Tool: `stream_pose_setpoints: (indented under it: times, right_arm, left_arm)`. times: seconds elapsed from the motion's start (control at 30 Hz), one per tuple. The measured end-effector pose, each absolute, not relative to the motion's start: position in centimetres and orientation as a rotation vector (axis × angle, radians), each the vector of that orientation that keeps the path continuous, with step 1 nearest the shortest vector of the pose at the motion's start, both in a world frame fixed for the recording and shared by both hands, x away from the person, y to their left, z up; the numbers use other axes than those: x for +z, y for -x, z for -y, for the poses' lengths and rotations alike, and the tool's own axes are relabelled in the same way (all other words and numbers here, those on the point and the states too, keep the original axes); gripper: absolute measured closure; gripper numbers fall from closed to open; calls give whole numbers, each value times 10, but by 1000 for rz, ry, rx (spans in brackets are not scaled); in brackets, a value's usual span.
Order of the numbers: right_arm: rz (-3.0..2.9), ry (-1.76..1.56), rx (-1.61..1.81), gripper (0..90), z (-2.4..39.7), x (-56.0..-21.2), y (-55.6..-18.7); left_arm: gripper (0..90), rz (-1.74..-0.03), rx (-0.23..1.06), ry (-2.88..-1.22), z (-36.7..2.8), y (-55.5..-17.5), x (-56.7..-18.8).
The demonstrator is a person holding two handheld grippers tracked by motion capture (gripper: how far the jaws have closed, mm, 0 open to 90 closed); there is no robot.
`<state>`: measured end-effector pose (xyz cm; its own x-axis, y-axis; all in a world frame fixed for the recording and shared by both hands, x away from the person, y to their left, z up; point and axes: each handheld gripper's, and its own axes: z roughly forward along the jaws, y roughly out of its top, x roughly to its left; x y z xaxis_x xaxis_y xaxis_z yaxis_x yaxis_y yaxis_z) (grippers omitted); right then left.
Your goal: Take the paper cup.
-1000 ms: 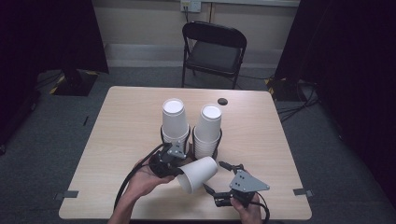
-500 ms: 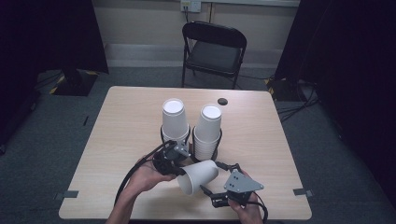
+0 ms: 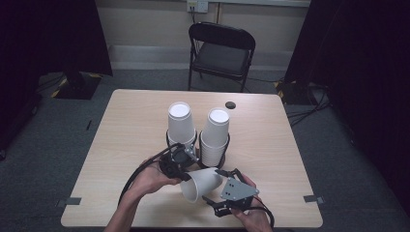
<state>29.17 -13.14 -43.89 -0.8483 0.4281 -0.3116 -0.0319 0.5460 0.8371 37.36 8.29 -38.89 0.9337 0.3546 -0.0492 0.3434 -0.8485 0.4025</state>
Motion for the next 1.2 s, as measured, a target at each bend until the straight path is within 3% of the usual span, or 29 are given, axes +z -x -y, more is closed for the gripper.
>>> stream_pose_setpoints:
  times: [0.37, 1.2]
  right_arm:
    - [-2339, -201, 1131, 96, 121, -443, -292]
    - [-2283, -168, 1137, 102, 85, -447, -296]
  left_arm:
    - [839, -488, -23, -2718, -78, -379, -389]
    - [856, -544, -58, -2611, -75, -382, -382]
